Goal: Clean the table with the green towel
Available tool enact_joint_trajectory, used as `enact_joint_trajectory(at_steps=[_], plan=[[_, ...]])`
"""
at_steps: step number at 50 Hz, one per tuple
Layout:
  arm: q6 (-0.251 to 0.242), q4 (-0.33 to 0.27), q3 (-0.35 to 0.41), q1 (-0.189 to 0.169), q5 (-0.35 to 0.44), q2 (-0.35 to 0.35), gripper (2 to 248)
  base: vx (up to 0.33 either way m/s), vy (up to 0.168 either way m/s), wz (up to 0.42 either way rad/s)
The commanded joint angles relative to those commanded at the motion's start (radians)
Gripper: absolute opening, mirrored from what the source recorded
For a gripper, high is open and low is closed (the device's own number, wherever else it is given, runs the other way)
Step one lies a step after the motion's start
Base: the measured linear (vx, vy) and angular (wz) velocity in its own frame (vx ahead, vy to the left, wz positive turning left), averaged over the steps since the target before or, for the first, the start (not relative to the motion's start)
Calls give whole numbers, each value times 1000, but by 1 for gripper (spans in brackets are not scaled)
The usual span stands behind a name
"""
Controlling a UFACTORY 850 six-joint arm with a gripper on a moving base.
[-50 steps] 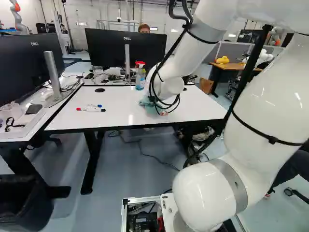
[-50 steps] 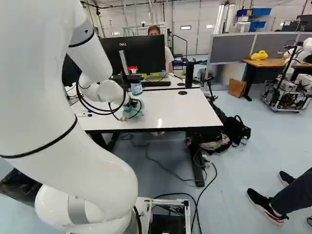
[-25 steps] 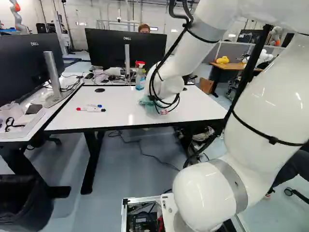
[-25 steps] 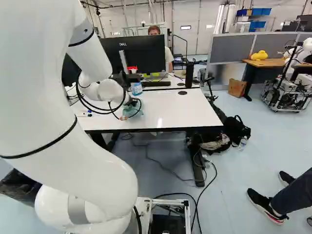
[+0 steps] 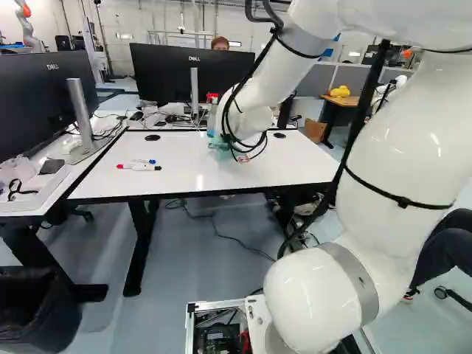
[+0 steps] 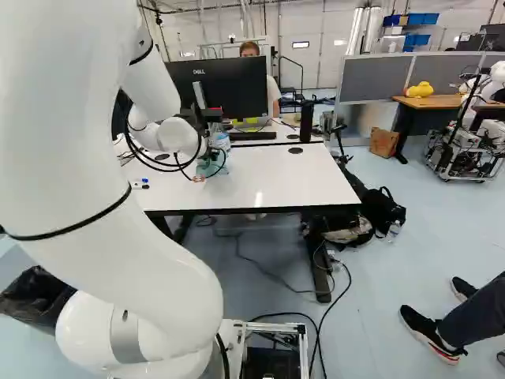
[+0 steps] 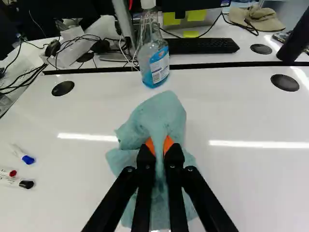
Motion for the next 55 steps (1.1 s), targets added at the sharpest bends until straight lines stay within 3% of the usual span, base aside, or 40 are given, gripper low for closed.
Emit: enact_joint_trajectory(at_steps=[49, 55], plan=[[0, 0, -274, 62, 0, -242, 35, 0, 0, 0], [0, 0, -281, 62, 0, -248, 35, 0, 0, 0]])
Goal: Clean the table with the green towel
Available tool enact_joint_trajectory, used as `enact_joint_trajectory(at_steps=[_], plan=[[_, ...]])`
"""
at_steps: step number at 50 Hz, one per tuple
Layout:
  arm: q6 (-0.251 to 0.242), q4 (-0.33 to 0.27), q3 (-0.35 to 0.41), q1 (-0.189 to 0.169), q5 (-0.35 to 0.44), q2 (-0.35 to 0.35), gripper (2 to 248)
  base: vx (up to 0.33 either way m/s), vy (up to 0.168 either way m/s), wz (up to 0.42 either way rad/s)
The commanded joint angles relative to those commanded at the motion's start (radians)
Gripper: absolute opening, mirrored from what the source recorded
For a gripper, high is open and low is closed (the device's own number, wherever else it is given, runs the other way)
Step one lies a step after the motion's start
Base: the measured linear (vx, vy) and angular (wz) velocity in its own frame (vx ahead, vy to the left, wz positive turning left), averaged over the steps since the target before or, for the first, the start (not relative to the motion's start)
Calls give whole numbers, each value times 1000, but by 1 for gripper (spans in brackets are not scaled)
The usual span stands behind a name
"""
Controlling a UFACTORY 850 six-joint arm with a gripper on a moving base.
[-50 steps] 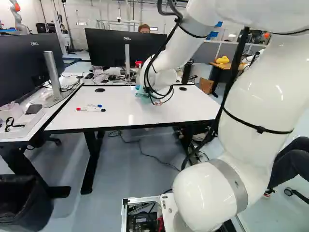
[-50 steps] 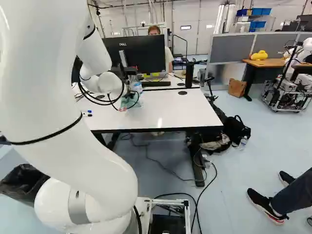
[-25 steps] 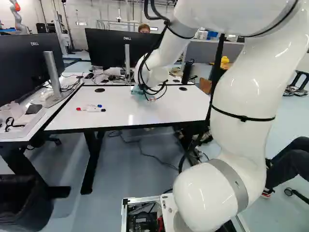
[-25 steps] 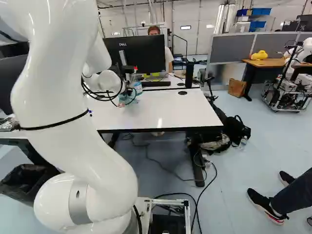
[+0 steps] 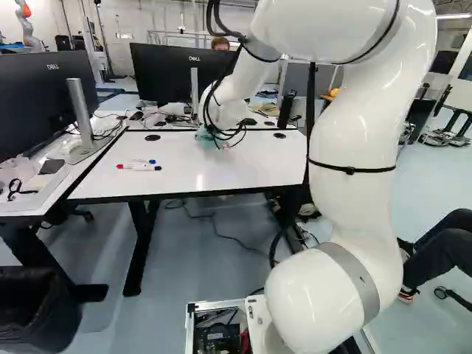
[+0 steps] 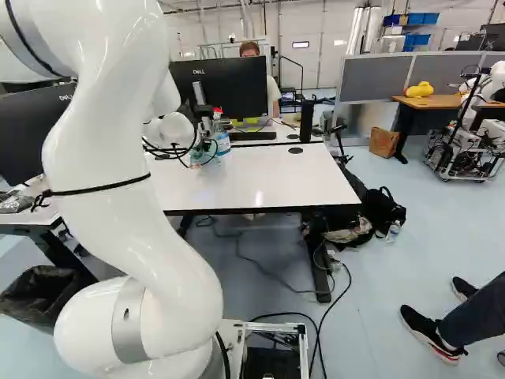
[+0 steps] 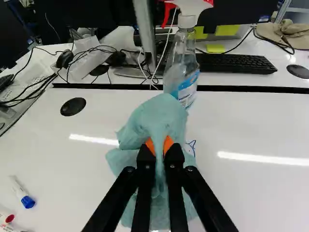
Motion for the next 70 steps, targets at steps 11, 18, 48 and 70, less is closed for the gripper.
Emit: enact_joint_trajectory(at_steps=[11, 18, 48, 70], plan=[[0, 0, 0, 0, 0, 0, 35, 0, 0, 0], [0, 0, 0, 0, 0, 0, 35, 0, 0, 0], [0, 0, -19, -1, 0, -64, 35, 0, 0, 0], [0, 0, -39, -3, 0, -121, 35, 0, 0, 0]])
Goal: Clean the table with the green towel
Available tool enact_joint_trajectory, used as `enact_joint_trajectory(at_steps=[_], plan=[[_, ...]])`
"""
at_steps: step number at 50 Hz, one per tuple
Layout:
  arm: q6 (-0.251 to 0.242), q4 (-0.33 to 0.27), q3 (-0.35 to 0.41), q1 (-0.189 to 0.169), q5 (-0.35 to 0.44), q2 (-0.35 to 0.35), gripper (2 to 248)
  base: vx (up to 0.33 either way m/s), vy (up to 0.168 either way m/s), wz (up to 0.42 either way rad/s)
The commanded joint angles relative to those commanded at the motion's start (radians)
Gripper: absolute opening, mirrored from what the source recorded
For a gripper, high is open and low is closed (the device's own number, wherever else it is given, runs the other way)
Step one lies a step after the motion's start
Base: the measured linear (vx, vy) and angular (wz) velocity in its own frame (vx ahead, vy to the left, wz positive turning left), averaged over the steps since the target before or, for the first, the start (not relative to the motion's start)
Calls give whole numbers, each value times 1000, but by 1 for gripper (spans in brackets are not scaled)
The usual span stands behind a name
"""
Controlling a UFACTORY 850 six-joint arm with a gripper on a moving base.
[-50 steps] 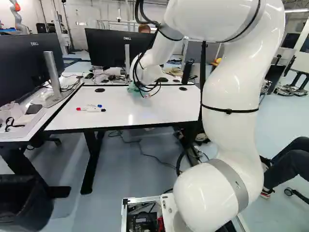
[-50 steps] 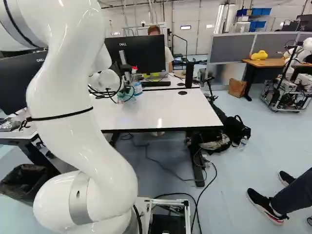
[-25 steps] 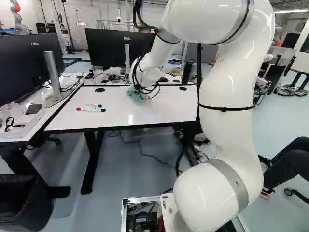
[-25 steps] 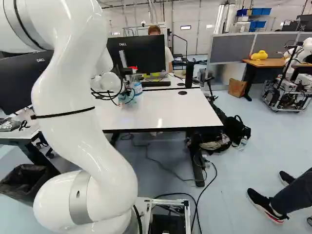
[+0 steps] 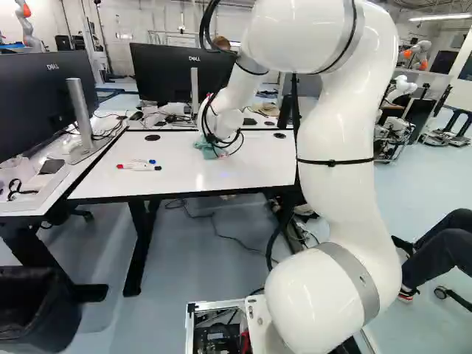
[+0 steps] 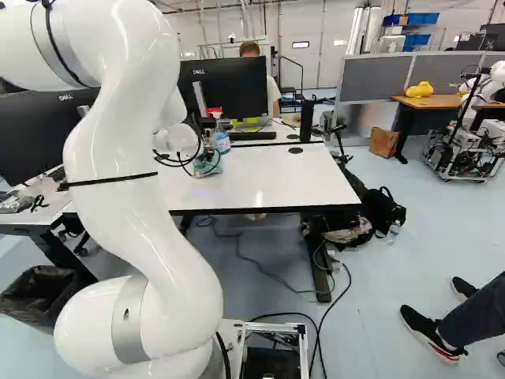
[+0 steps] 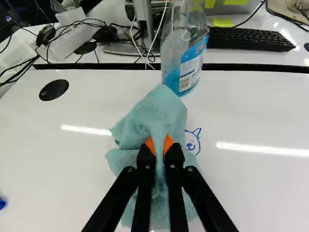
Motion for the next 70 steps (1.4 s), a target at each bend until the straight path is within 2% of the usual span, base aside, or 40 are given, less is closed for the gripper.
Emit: enact_joint_trajectory(at_steps=[48, 60, 70], plan=[[0, 0, 2, -1, -70, 2, 35, 0, 0, 0], [0, 0, 48, -17, -79, 37, 35, 0, 0, 0], [0, 0, 61, -43, -79, 48, 35, 0, 0, 0]])
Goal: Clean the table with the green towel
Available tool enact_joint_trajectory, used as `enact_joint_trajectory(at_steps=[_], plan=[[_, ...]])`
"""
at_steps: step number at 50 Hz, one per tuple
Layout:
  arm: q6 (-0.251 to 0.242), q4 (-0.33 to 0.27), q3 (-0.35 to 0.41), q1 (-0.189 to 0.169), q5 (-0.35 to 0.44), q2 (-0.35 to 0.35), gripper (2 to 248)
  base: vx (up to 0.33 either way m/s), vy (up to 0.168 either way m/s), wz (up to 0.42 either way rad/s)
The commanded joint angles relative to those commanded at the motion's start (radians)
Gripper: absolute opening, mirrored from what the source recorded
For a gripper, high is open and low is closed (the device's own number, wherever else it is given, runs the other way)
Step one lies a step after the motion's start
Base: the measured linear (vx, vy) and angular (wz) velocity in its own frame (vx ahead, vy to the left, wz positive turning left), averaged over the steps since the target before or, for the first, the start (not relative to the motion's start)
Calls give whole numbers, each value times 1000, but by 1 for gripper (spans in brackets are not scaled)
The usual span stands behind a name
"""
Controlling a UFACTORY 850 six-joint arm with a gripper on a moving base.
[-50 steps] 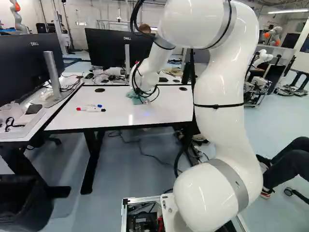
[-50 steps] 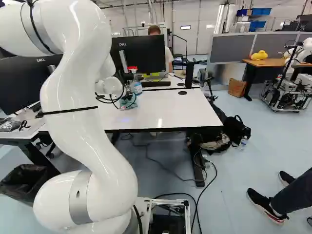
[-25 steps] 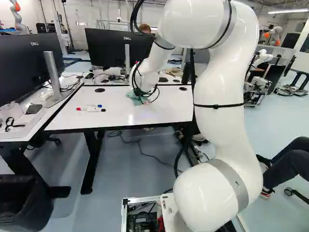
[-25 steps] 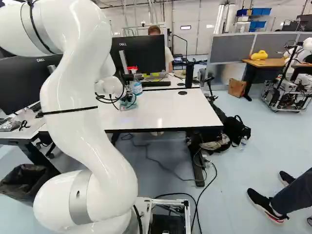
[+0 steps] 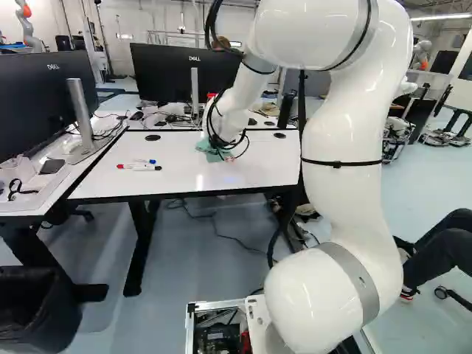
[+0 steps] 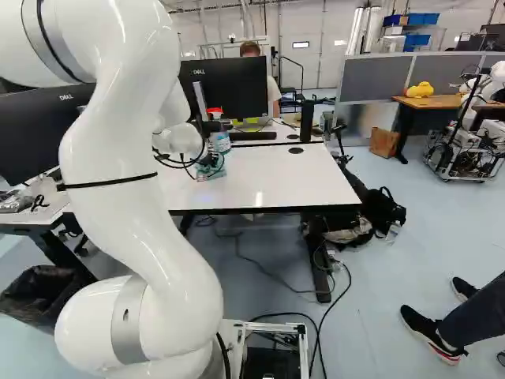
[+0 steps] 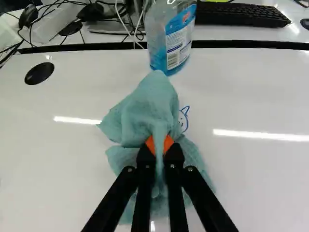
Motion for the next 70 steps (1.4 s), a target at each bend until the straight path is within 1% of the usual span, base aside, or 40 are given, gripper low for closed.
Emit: enact_joint_trajectory(at_steps=[24, 37, 46, 52, 57, 70], plan=[[0, 0, -36, -72, 0, -28, 35, 0, 0, 0], [0, 0, -97, -87, 0, -75, 35, 0, 0, 0], [0, 0, -146, -89, 0, -113, 35, 0, 0, 0], [0, 0, -177, -84, 0, -135, 35, 0, 0, 0], [0, 0, -192, -75, 0, -146, 35, 0, 0, 0], [0, 0, -200, -42, 0, -152, 35, 0, 0, 0]])
